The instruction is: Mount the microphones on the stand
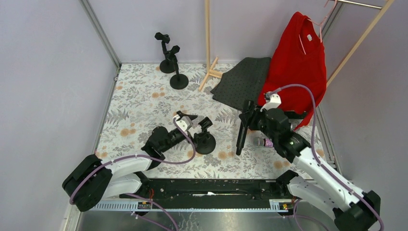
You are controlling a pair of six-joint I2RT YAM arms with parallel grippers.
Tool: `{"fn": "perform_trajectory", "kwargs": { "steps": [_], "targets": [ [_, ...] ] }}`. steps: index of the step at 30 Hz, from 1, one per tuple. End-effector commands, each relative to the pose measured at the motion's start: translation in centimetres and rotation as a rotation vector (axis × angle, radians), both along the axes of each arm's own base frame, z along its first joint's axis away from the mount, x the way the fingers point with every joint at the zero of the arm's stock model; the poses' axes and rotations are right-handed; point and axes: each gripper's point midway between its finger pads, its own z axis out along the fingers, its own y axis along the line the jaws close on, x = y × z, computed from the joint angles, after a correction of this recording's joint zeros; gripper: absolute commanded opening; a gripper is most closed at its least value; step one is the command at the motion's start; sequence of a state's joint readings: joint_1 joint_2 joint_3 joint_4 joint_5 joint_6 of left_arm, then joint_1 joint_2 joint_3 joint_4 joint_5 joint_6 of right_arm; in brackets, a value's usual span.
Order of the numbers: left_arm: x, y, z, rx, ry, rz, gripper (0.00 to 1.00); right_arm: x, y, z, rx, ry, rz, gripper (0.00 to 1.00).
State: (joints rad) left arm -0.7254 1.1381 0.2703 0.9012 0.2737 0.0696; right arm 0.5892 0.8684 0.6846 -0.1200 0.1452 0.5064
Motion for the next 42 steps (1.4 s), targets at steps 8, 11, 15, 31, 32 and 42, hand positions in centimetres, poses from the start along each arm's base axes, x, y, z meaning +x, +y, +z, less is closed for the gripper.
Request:
{"fn": "perform_trajectory", "kwargs": {
  "steps": [8,11,15,31,32,42],
  "targets": [
    [-2.1,1.0,0.9,-0.107,0.109,0.006,0.99,-1.0,-1.4,6.8,0.205,-0.264,-0.051,0.0],
    [-3.1,1.5,1.0,-0.144,0.149,0.003,0.99,-1.3,-1.4,6.9,0.208,-0.27,-0.039,0.0],
    [-4.4,2.7,1.3,-0.222,0.214,0.017,0.99,-1.6,-2.0,7.1,0.213,-0.271,-0.063,0.0],
    [-2.8,10.4,6.2,-0.578,0.609,0.497,0.99,-2.5,-4.3,6.0,0.177,-0.238,-0.147,0.0],
    [-2.8,10.5,6.6,-0.581,0.638,0.517,0.99,-2.5,-4.4,5.9,0.17,-0.233,-0.149,0.0],
    [-1.9,10.6,9.6,-0.731,0.981,0.725,0.99,-2.7,-5.8,5.3,0.155,-0.182,-0.229,0.0]
  ]
}}
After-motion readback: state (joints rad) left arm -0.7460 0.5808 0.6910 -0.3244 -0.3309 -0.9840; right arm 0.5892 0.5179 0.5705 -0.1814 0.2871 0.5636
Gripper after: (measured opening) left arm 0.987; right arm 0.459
